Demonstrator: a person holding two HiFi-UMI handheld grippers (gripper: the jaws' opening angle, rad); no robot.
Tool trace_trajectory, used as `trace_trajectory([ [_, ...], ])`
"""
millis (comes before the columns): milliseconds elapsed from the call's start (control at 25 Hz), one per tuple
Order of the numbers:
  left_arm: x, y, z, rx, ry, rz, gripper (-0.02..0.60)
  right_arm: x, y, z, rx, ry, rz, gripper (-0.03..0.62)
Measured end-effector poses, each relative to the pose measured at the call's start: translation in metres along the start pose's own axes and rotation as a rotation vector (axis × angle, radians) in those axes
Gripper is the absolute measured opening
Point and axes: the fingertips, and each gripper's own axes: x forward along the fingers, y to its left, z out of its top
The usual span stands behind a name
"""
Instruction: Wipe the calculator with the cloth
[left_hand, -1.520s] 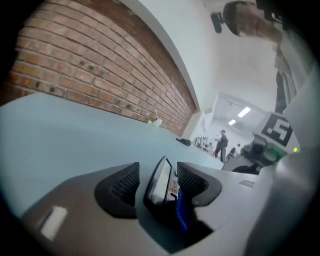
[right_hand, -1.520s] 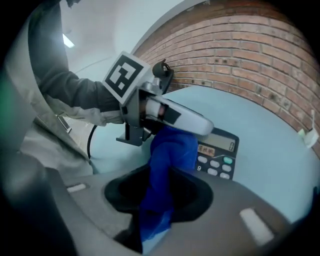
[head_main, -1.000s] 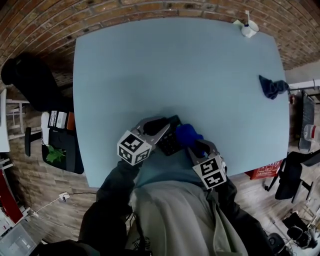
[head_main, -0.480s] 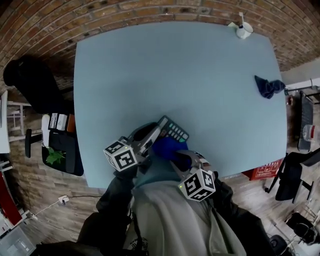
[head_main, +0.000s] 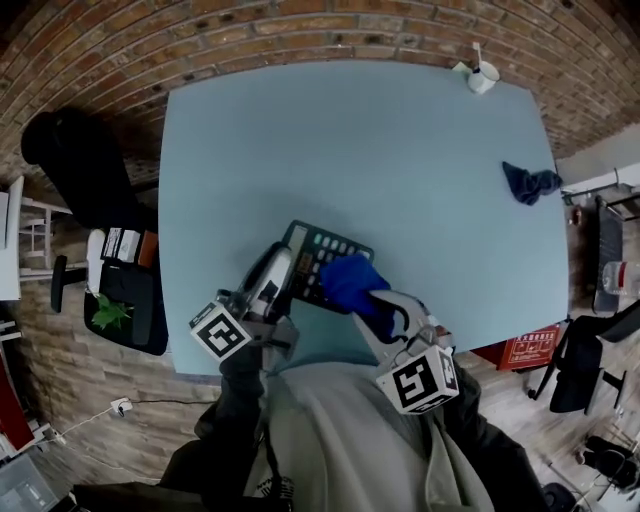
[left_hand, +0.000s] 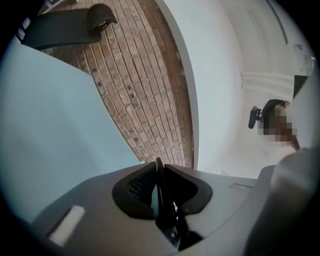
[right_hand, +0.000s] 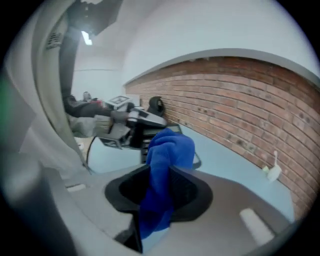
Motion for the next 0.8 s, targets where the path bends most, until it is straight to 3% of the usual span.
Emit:
trace_trajectory([
  [80, -0.008, -0.006, 0.011, -0.008, -0.022, -0.019, 0.052, -0.007, 0.035, 0.012, -0.091, -0.016, 0.071, 0.118],
  [160, -0.014, -0.017, 0.018, -0.016, -0.033, -0.053, 0.052, -0.014, 0.047, 0.017, -0.136, -0.039, 0.069, 0.118],
  [360, -0.025, -0.047, 0.024, -0.098, -0.077, -0.172, 0.052, -0.028, -0.011, 0.031, -0.017, -0.217, -0.106, 0.118],
  [480, -0.031, -0.055, 0.018, -0.142, -0.090, -0.194, 0.052, -0.035, -0.040, 0.030, 0.068, -0.240, -0.187, 0.118],
  [560, -0.036, -0.055, 0.017, -0.149, -0.114, -0.179, 0.050, -0.037, -0.031, 0.032, 0.053, -0.236, -0.158, 0.117],
  [720, -0.044, -0.048, 0.023, -0.196, -0.197, -0.141, 0.046, -0.036, 0.037, 0.030, -0.027, -0.180, 0.041, 0.115],
  [800, -0.045, -0.049, 0.024, -0.179, -0.207, -0.131, 0.043, -0.036, 0.070, 0.030, -0.084, -0.154, 0.108, 0.115],
])
